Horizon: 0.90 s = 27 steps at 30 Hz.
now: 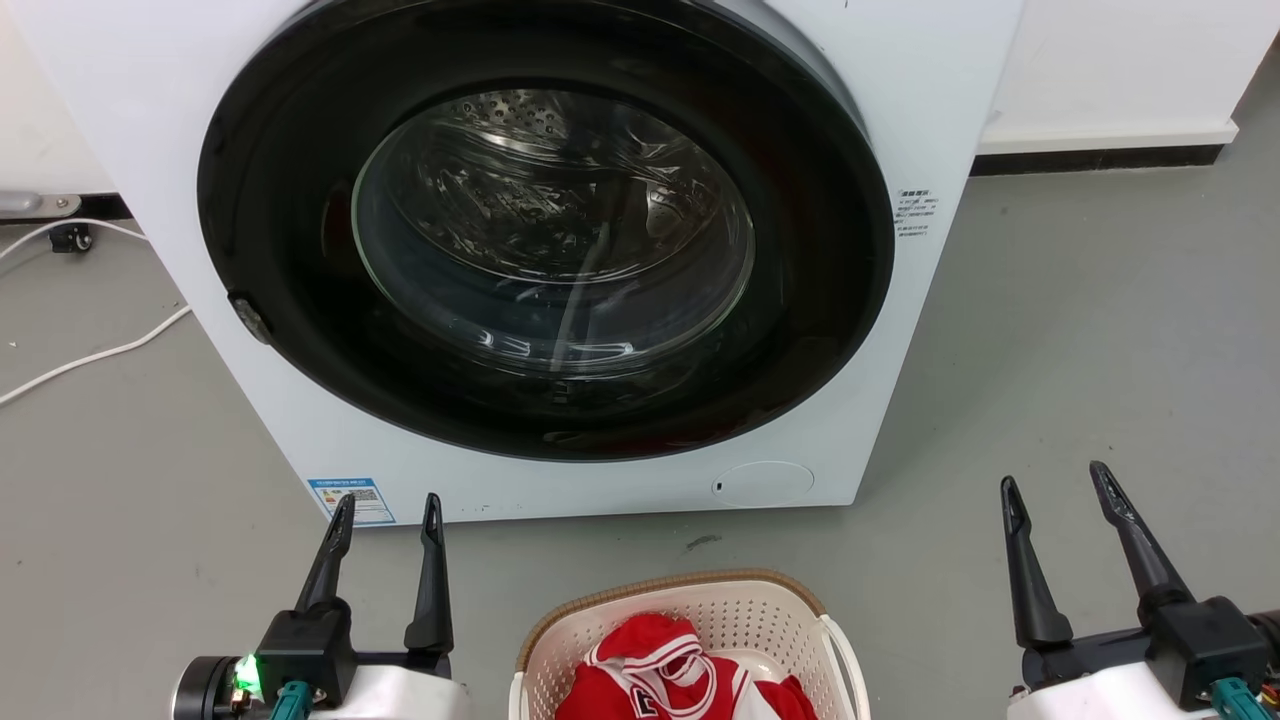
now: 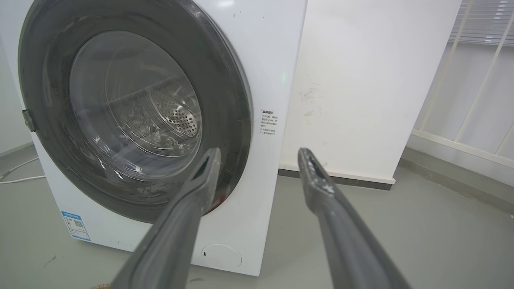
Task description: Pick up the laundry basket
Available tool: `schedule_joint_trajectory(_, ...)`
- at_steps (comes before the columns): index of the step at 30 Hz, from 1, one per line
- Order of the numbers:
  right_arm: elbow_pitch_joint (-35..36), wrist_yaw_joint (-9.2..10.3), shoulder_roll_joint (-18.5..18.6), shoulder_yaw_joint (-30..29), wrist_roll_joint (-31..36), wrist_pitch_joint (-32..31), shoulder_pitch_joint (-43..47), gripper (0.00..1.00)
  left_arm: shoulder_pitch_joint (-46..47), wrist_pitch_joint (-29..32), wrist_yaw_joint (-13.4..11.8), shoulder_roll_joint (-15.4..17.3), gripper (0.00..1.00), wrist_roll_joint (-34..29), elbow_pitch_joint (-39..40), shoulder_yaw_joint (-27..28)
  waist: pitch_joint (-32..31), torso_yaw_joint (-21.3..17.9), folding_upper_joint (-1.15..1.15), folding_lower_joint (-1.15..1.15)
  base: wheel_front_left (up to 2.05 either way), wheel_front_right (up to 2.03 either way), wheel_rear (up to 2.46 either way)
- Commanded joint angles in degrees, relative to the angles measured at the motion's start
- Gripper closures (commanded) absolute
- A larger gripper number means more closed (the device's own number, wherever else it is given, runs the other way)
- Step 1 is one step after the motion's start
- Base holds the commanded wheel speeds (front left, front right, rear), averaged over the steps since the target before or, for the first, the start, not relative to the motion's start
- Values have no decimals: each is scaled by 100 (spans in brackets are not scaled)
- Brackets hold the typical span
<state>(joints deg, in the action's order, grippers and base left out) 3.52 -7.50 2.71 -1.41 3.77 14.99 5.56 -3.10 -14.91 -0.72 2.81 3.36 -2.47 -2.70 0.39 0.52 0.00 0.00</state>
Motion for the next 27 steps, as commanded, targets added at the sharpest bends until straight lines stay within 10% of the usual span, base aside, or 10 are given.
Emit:
schedule_joint_trajectory(1,-1,2,31,-24,-24,26,64,0,-64,-44,-32,13,0,-25,28,-1,-5,-1,0,0,0,0,0)
schedule_joint_trajectory(27,-69,2,30,25,-220,23,85,0,-95,-38,-150,13,0,-219,81,-23,-8,15,0,0,0,0,0)
